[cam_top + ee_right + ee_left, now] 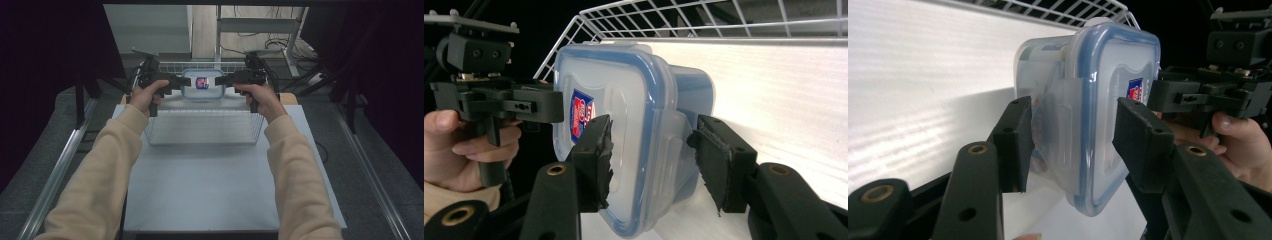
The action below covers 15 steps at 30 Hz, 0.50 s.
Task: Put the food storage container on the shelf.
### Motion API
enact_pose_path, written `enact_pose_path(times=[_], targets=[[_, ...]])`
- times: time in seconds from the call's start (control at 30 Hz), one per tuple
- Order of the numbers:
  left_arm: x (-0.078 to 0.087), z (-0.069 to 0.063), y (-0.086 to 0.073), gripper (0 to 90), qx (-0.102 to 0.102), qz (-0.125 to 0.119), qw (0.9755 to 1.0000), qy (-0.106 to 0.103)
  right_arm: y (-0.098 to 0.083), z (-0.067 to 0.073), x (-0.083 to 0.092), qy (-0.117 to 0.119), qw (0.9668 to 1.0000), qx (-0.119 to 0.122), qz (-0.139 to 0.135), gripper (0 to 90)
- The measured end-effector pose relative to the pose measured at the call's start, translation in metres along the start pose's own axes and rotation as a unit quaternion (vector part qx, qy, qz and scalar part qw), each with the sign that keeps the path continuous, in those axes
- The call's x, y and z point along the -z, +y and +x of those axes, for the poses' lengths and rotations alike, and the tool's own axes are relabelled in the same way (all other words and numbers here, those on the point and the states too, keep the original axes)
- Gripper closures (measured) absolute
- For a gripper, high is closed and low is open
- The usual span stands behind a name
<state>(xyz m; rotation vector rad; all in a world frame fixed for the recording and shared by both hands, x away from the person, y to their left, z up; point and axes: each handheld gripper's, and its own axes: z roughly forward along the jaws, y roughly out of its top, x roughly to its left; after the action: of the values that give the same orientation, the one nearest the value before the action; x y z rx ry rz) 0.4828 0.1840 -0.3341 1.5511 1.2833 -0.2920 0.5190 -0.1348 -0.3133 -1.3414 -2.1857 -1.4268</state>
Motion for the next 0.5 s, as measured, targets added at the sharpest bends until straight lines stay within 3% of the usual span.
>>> enact_pose_path(times=[0.27, 0.4, 0.5], targets=[[-0.005, 0.011, 0.006, 49.1, 0.031, -0.008, 0.9995, -0.009, 0.012, -0.011, -0.009, 0.0, 0.9979, -0.064, 0.008, 49.2], [-0.009, 0.017, 0.007, 47.7, 0.054, -0.012, 0.9984, -0.014, 0.014, -0.015, -0.013, -0.002, 0.9964, -0.085, 0.007, 47.5], [-0.01, 0.02, 0.008, 47.3, 0.059, -0.011, 0.998, -0.018, 0.014, -0.016, -0.015, -0.004, 0.9948, -0.102, 0.003, 47.3]])
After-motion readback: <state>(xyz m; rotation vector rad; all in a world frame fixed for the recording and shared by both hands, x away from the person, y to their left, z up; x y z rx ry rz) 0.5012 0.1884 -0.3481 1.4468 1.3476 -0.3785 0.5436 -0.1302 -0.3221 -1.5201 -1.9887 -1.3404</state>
